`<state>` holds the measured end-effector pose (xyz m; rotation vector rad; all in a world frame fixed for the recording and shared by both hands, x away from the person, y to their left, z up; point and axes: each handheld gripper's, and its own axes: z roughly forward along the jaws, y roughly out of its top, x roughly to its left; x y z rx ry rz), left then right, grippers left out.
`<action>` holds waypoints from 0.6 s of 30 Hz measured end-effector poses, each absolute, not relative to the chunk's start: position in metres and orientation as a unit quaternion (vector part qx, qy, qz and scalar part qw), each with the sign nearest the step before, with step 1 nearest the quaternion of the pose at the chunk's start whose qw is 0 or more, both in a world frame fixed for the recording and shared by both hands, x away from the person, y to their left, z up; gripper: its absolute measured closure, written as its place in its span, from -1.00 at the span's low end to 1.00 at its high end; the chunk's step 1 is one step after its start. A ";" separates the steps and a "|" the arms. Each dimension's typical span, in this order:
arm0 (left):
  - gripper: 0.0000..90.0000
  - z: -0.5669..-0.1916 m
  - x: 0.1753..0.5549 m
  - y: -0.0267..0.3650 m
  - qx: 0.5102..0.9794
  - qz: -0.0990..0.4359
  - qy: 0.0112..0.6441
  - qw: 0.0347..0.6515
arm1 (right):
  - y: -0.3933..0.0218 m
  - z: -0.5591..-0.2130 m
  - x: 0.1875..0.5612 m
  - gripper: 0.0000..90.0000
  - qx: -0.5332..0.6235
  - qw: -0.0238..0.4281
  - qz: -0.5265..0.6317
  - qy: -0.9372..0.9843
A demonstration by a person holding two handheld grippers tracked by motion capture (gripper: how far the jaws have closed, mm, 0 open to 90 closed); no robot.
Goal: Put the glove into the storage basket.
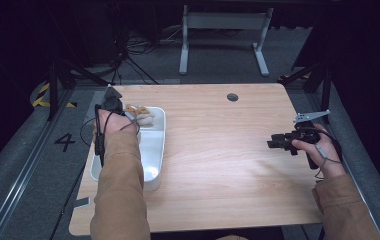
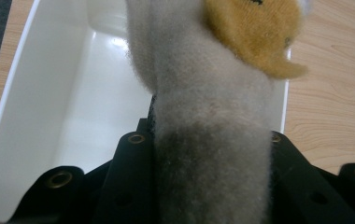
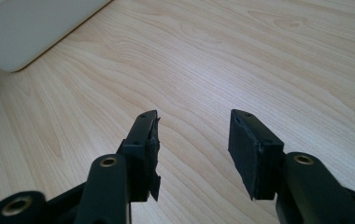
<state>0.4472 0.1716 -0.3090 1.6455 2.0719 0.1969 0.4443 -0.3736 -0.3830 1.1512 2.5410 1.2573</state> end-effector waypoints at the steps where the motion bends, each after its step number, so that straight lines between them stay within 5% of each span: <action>1: 0.57 -0.309 0.446 0.171 0.603 0.076 0.756 0.244 | -0.374 -0.383 0.444 0.21 0.376 0.041 0.411 0.830; 18: 0.56 -0.325 0.425 0.167 0.566 0.106 0.773 0.268 | -0.373 -0.386 0.444 0.20 0.375 0.033 0.413 0.829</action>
